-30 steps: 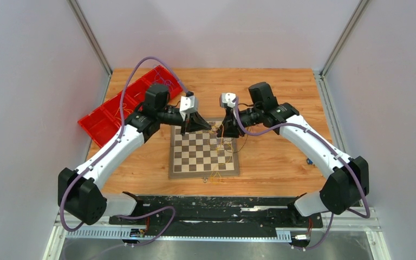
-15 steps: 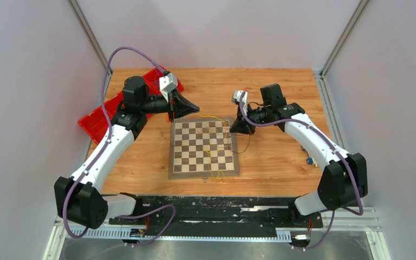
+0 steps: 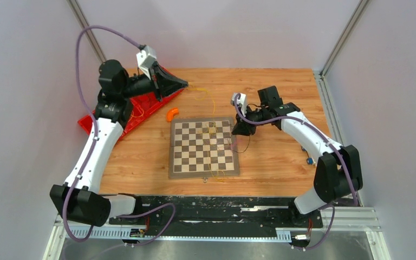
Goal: Untangle the cables
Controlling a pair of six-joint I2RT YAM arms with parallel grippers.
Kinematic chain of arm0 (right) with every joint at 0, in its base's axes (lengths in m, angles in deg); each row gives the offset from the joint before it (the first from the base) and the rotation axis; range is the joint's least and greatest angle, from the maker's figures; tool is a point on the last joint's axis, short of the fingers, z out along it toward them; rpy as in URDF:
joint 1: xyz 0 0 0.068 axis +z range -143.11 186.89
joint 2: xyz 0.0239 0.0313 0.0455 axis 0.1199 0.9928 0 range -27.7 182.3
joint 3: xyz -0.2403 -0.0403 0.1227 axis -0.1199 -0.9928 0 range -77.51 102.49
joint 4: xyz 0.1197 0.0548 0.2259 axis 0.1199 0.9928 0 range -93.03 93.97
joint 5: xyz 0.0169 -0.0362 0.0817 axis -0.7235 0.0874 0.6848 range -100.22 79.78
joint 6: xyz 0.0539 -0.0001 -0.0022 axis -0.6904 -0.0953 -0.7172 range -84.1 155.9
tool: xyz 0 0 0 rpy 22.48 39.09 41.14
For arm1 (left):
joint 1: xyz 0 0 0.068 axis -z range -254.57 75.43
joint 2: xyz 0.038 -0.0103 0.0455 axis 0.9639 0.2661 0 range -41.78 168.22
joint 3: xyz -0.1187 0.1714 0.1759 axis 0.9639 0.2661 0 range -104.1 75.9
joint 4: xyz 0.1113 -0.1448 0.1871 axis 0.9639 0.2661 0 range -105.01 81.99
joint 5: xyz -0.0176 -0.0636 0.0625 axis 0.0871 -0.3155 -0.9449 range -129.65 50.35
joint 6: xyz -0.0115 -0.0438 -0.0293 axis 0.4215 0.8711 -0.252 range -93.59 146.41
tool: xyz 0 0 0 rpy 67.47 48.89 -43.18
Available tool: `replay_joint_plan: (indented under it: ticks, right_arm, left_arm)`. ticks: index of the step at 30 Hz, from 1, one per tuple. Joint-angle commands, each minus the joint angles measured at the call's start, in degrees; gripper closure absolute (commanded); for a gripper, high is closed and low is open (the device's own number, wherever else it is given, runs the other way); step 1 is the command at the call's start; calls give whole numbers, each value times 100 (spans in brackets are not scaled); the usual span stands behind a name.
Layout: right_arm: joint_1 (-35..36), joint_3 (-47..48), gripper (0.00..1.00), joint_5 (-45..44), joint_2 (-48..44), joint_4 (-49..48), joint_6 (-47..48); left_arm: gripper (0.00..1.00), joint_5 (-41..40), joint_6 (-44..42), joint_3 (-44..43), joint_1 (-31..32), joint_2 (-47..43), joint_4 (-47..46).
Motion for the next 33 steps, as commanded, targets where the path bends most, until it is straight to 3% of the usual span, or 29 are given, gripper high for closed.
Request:
replay_joint_plan:
  ticks: [1, 6, 11, 13, 15, 18, 23, 29, 33]
  right_arm:
    - [-97, -208, 85, -619, 509, -7, 344]
    - [-344, -188, 85, -917, 988, -46, 375]
    - [-611, 38, 69, -825, 1141, 30, 305]
    - [-611, 147, 64, -763, 1134, 77, 298]
    - [-610, 236, 62, -738, 1147, 106, 273]
    - [-608, 337, 56, -727, 1193, 160, 249]
    - [-609, 443, 44, -762, 1242, 244, 194]
    - [-610, 582, 39, -852, 1351, 311, 191]
    - [-615, 622, 38, -786, 1405, 353, 148]
  left_arm:
    - [100, 20, 795, -978, -42, -83, -766]
    - [100, -220, 1225, -1456, -235, 10, -936]
    - [100, -197, 1653, -2427, -963, 336, -815]
    - [100, -13, 1431, -2804, -1187, 409, -315]
    - [100, 214, 881, -2984, -1329, 385, 812]
    - [100, 329, -47, -2636, -1473, 143, 1768]
    - [100, 212, -242, -1877, -2041, -159, 2060]
    - [100, -173, -2046, -1207, -2196, -217, 3406]
    - [100, -861, -2161, -357, -2111, -61, 3020]
